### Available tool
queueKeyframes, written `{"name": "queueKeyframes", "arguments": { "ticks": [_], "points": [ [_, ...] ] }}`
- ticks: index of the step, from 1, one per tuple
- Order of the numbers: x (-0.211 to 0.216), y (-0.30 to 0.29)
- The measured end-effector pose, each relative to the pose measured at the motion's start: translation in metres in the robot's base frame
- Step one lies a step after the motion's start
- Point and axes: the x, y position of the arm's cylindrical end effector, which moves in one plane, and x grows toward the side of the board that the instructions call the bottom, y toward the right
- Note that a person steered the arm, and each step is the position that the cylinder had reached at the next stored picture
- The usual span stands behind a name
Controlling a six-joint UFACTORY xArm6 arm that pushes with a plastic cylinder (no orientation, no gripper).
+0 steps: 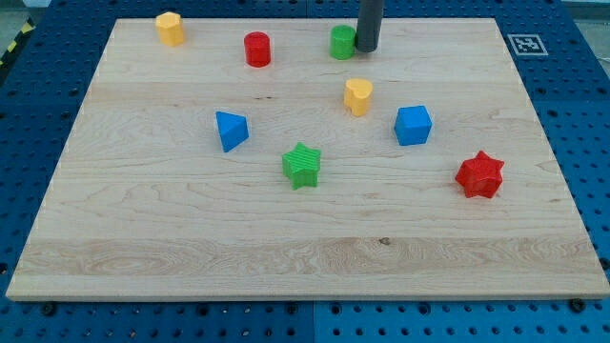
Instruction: Push the green circle to the top center
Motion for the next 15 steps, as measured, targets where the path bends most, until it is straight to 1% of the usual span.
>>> {"name": "queueKeyframes", "arguments": {
  "ticks": [2, 3, 5, 6, 7, 8, 9, 12, 13, 15],
  "points": [
    [0.025, 0.0],
    [0.025, 0.0],
    [0.024, -0.049],
    [0.029, -0.048],
    [0.04, -0.008],
    [0.018, 0.012],
    [-0.009, 0.012],
    [-0.004, 0.008],
    [0.001, -0.006],
    [0.001, -0.011]
  ]
}}
